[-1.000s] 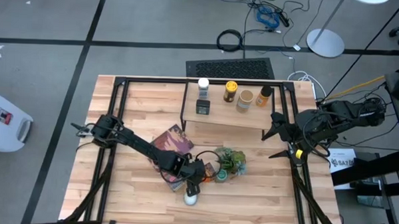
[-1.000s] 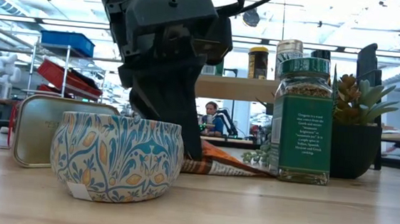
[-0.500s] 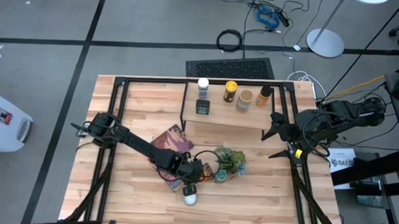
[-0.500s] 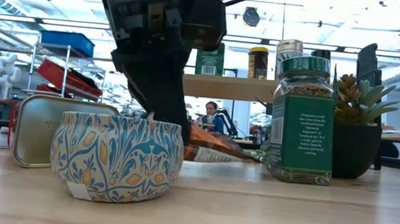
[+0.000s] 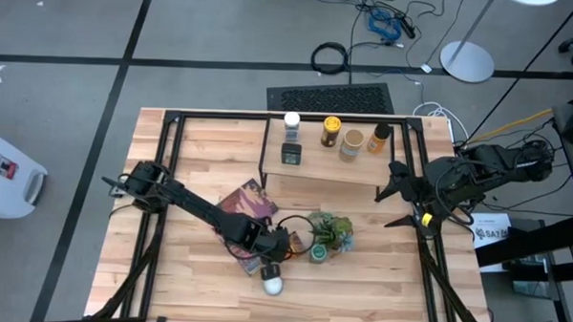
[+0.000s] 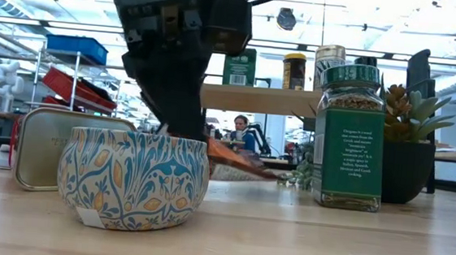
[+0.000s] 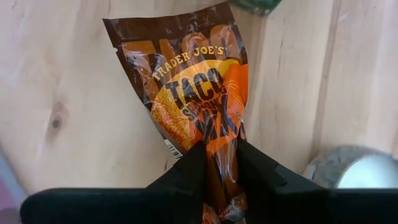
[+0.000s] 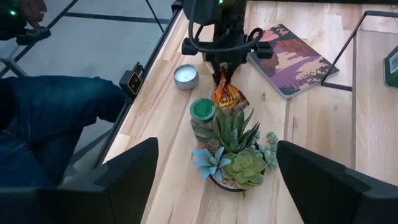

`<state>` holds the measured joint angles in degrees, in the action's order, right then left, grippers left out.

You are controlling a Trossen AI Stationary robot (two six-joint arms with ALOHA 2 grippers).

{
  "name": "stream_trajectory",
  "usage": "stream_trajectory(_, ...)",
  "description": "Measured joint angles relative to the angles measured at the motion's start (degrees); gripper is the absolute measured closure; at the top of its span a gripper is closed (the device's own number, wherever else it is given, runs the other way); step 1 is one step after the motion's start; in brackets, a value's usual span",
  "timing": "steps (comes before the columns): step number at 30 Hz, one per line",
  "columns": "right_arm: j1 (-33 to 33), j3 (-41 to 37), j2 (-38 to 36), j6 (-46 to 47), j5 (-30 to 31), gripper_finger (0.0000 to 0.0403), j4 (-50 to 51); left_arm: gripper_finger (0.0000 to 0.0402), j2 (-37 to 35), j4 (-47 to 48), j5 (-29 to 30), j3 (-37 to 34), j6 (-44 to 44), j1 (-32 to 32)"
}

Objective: Shelf spices
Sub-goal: Put the orange seasoning bag on the shelf

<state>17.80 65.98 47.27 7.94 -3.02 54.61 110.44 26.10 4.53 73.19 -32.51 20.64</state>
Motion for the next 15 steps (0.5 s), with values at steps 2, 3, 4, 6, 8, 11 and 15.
stream_trajectory(2,0.00,0.00,0.22,0.53,0.10,0.0087,0.00,0.0327,-0.61,1.03,-0.10,0.00,0.00,0.00)
stream_trajectory(3,0.00,0.00,0.33,0.66,0.12,0.0087,-0.02,0.0327,-1.10,1.07,-0.10,0.00,0.00,0.00)
stream_trajectory(4,0.00,0.00,0.54,0.89,0.13,0.0087,-0.02,0.0327,-1.70,1.40,-0.04,0.00,0.00,0.01)
stream_trajectory(6,-0.02,0.00,1.02,1.22,0.15,0.0087,-0.04,0.0327,-3.04,2.10,0.61,0.00,0.06,0.05)
stream_trajectory(8,-0.02,0.00,1.68,1.46,0.17,0.0087,-0.14,0.0327,-4.67,2.06,2.26,0.00,0.39,0.15)
stream_trajectory(11,-0.02,0.00,2.96,2.18,0.38,0.0087,-0.91,0.0327,-7.40,2.07,5.20,0.00,1.51,0.57)
stream_trajectory(15,-0.02,0.00,4.83,3.54,1.98,0.0087,-1.95,0.0327,-10.61,4.24,10.78,0.02,1.94,1.30)
